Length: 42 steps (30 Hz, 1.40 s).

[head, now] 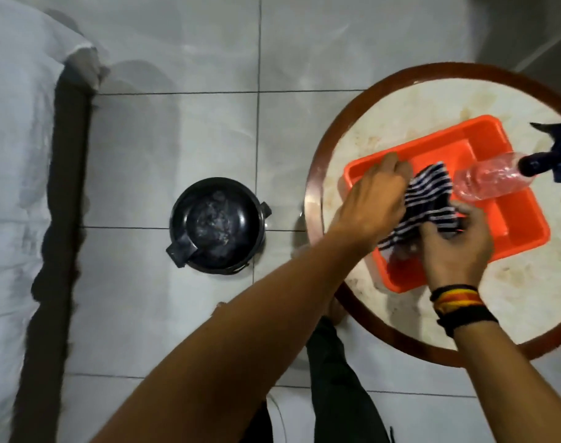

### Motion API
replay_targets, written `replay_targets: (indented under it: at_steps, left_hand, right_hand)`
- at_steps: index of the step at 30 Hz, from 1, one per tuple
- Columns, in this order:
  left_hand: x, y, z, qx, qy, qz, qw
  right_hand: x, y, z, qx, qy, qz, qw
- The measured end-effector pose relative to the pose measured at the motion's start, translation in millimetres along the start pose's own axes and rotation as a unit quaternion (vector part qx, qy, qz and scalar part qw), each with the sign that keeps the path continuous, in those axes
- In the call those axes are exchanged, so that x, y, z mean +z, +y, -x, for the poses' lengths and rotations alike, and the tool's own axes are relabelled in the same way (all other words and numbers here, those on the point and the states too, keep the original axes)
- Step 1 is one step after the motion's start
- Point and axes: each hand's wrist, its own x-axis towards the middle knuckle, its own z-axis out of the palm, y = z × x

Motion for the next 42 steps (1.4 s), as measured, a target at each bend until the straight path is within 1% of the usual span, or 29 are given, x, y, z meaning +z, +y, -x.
replay_targets:
  at_steps: [2, 4, 6, 7, 10, 12, 15, 17, 19, 22, 24, 25, 27, 28, 29, 30, 32, 33, 34, 35, 37, 41, 42]
  left_hand:
    - [-27.4, -3.0, 17.0, 0.006, 0.075, 0.083, 0.994]
    - [-61.8, -12.5, 39.5, -0.005, 0.142, 0.119, 0.983]
    - [-92.0, -25.4, 64.0, -0.046, 0.183, 0.148, 0.971]
    - [-106.2, -40.2, 81.5, -0.08, 0.192, 0.162, 0.965]
    - [-125.6, -87.0, 124.5, -0.188, 0.178, 0.193, 0.947]
    - [-119.9, -128.4, 158.9, -0.261, 0.18, 0.202, 0.927]
    - [-98.7, -187.1, 207.0, -0.367, 0.192, 0.224, 0.882]
    - [-81.9, -220.9, 228.2, -0.438, 0.169, 0.237, 0.851]
    - [-69.8, -248.9, 238.4, -0.476, 0.154, 0.247, 0.83]
    - [-51.1, -289.0, 240.9, -0.493, 0.157, 0.253, 0.817]
    - [-40.9, -309.4, 238.3, -0.495, 0.146, 0.234, 0.824]
    - [-34.7, -319.7, 239.9, -0.491, 0.138, 0.199, 0.837]
    - [-23.4, -341.7, 244.5, -0.458, 0.121, 0.064, 0.878]
    - [-18.7, -352.7, 248.1, -0.438, 0.101, -0.004, 0.893]
    - [-16.0, -362.0, 252.6, -0.421, 0.064, -0.046, 0.903]
    - [-12.3, -373.3, 256.1, -0.41, 0.009, -0.061, 0.91]
    - [-5.9, -393.8, 260.8, -0.393, -0.099, -0.064, 0.912]
    - [0.0, -403.0, 263.6, -0.388, -0.129, -0.07, 0.91]
    - [6.3, -410.4, 265.9, -0.384, -0.143, -0.074, 0.909]
    - [13.8, -417.2, 268.3, -0.384, -0.146, -0.072, 0.909]
    - [24.6, -426.3, 271.1, -0.383, -0.126, -0.072, 0.912]
    - [39.7, -432.4, 266.5, -0.376, -0.09, -0.061, 0.92]
    - [43.2, -433.6, 263.8, -0.382, -0.077, -0.058, 0.919]
  right_hand:
    - [-7.7, -31.7, 12.7, -0.055, -0.002, -0.06, 0.997]
    - [-11.1, -66.3, 25.5, -0.092, -0.017, -0.097, 0.991]
    - [-9.4, -92.3, 35.6, -0.123, -0.045, -0.115, 0.985]
    - [-0.1, -104.2, 46.2, -0.138, -0.076, -0.119, 0.98]
    - [40.6, -124.7, 77.8, -0.139, -0.176, -0.124, 0.966]
    - [80.7, -130.0, 104.3, -0.125, -0.227, -0.107, 0.96]
    - [149.2, -112.2, 131.9, -0.083, -0.306, -0.024, 0.948]
    - [192.5, -95.1, 145.3, -0.08, -0.342, 0.049, 0.935]
    - [230.2, -81.8, 151.5, -0.074, -0.365, 0.111, 0.921]
    - [288.5, -67.3, 149.2, -0.074, -0.375, 0.167, 0.909]
    - [319.8, -58.9, 141.5, -0.082, -0.367, 0.195, 0.906]
    - [333.6, -52.2, 139.9, -0.091, -0.363, 0.211, 0.903]
    - [351.0, -39.7, 143.0, -0.122, -0.355, 0.24, 0.895]
    - [355.5, -34.3, 149.3, -0.142, -0.35, 0.25, 0.892]
    - [357.7, -28.3, 158.8, -0.167, -0.342, 0.255, 0.889]
    - [360.6, -20.1, 169.9, -0.193, -0.337, 0.263, 0.884]
    - [368.8, 0.5, 193.1, -0.247, -0.337, 0.285, 0.863]
    - [373.3, 11.1, 202.0, -0.269, -0.343, 0.301, 0.848]
    - [379.0, 20.9, 207.4, -0.285, -0.347, 0.32, 0.834]
    - [386.7, 31.1, 210.3, -0.293, -0.348, 0.341, 0.823]
    - [401.8, 40.8, 209.3, -0.297, -0.331, 0.373, 0.814]
    - [434.7, 28.5, 206.3, -0.322, -0.285, 0.397, 0.811]
    - [443.3, 25.2, 205.1, -0.343, -0.284, 0.399, 0.801]
